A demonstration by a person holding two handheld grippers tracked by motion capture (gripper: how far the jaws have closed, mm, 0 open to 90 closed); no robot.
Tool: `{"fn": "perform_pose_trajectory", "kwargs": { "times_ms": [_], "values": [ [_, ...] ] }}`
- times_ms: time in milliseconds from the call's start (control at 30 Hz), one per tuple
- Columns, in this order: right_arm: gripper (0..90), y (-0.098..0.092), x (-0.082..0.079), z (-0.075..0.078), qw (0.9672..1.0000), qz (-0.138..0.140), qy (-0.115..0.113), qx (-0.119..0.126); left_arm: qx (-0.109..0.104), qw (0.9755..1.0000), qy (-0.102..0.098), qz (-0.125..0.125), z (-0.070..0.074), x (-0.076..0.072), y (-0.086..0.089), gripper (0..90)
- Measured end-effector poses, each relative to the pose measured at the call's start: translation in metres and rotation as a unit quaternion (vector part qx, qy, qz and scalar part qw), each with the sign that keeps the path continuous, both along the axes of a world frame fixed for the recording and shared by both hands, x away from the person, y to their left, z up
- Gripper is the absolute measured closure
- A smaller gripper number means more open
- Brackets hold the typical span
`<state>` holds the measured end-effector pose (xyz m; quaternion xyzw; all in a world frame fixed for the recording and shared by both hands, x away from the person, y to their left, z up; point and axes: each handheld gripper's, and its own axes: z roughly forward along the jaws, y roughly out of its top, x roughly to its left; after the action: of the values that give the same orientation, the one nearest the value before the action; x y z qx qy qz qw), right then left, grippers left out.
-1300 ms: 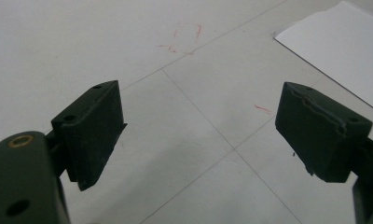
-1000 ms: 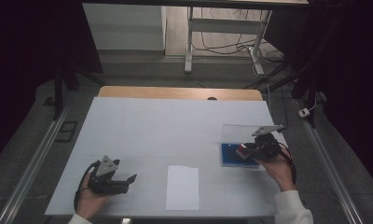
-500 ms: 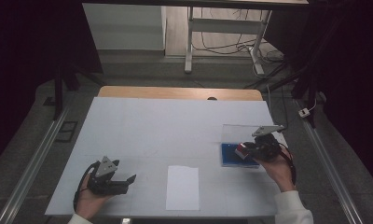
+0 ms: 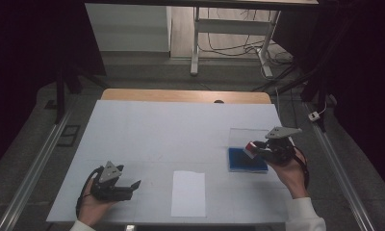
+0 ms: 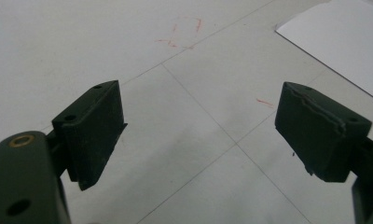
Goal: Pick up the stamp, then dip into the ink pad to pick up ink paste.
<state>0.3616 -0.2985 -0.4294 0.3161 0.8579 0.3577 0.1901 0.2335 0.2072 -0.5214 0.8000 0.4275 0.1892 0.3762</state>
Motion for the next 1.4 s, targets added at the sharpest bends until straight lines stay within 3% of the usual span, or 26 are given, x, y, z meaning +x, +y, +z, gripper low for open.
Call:
{"fn": "perform_pose_trajectory", "kwargs": {
  "times_ms": [100,333,600,800,1400],
  "values": [
    [70.2,0.001,-0.003,0.005,0.9999,0.003,-0.011,0.001,0.002,1.0,0.002,0.0,0.0,0.001,0.0,15.7],
    [70.2,0.005,-0.005,0.009,0.9999,0.012,-0.009,-0.003,0.001,1.0,0.002,0.0,0.0,0.001,0.0,15.7],
    [70.2,0.012,0.006,-0.003,0.9994,0.012,0.014,-0.028,0.002,1.0,0.001,0.0,0.0,0.001,0.0,15.7],
    [70.1,0.014,0.009,-0.008,0.9987,0.007,0.018,-0.047,0.003,1.0,0.003,-0.001,-0.001,0.001,0.0,15.8],
    [70.1,0.018,0.013,-0.018,0.9973,0.002,0.026,-0.069,0.005,1.0,0.004,-0.003,-0.001,0.0,-0.001,15.8]
  ]
}}
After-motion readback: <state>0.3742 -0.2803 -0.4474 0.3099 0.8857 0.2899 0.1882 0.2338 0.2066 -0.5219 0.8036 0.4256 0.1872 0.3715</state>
